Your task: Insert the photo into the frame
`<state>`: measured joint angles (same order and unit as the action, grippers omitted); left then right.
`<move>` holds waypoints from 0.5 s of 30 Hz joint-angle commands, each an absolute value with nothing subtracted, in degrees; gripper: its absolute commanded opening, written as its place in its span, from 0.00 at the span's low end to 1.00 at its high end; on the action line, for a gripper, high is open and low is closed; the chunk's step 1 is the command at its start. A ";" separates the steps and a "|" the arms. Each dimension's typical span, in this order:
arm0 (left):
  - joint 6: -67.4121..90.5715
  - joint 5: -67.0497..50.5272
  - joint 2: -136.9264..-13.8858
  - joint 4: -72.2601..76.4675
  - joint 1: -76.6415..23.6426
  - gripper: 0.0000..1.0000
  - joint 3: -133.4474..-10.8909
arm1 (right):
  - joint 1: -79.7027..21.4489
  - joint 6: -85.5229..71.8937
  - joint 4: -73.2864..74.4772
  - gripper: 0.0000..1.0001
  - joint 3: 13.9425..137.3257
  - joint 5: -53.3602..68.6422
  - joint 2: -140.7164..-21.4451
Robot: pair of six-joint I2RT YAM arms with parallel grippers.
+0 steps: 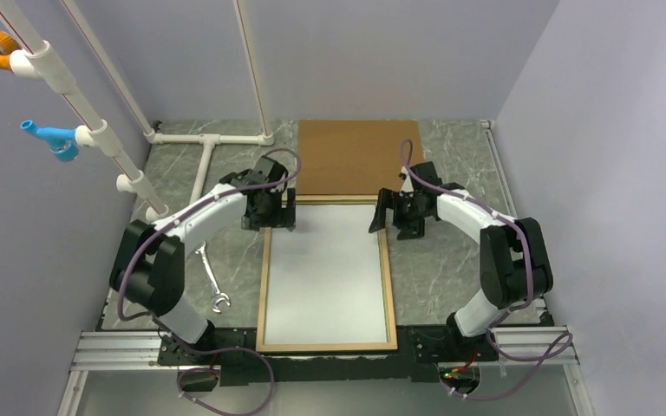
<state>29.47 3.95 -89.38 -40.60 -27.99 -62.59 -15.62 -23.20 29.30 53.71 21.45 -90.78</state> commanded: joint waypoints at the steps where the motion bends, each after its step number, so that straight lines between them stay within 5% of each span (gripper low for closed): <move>1: 23.18 6.30 -95.46 -41.15 -27.34 0.95 -72.70 | -10.64 -20.95 28.86 1.00 60.08 23.08 -94.43; 15: 23.78 -11.02 -117.62 -34.45 -19.97 0.94 -99.82 | 8.84 -25.27 25.38 1.00 76.58 24.66 -110.69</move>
